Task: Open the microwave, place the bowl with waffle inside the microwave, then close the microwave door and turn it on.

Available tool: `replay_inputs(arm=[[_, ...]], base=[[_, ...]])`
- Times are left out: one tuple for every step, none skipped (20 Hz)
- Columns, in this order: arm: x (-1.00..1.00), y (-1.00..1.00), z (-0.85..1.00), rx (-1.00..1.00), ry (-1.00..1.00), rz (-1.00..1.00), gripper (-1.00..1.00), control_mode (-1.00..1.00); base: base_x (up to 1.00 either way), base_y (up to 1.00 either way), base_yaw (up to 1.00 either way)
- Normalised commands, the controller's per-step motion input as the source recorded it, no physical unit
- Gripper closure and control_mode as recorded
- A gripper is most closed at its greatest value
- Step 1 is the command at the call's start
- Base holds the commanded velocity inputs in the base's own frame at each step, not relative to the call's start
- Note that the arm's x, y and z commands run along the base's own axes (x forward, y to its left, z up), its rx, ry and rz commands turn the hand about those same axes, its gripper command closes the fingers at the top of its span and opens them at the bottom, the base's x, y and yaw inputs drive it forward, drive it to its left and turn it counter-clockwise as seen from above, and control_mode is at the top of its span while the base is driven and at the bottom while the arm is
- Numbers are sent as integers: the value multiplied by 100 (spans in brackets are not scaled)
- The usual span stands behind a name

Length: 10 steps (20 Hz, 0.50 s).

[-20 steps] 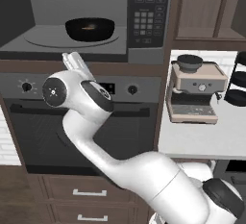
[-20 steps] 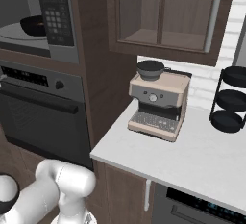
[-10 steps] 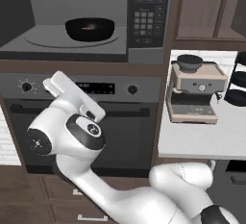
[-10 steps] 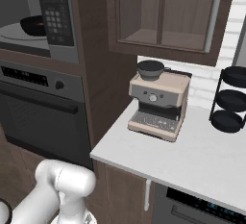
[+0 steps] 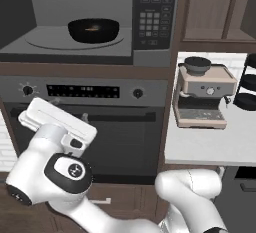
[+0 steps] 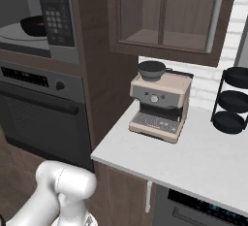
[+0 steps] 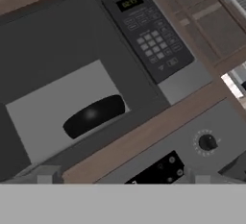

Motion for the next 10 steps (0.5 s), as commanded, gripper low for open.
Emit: replay_inputs(arm=[[-20, 83, -35, -19, -9, -5, -100, -100], [-16, 64, -43, -18, -2, -6, -100, -100], [-31, 27, -46, -13, 0, -2, -100, -100], [-24, 1, -34, -13, 0, 0, -100, -100], [-6, 16, -21, -8, 0, 0, -100, -100], [-1, 25, -19, -7, 0, 0, -100, -100], [-6, 20, -9, -5, 0, 0, -100, -100], [-16, 29, -1, -5, -8, 0, -100, -100], [-12, 46, 0, -2, -11, 0, -100, -100], [-16, 59, 0, -1, -17, 0, -100, -100]], base=[[0, 0, 0], [0, 0, 0], [0, 0, 0], [0, 0, 0], [0, 0, 0], [0, 0, 0], [0, 0, 0], [0, 0, 0], [0, 0, 0], [0, 0, 0]])
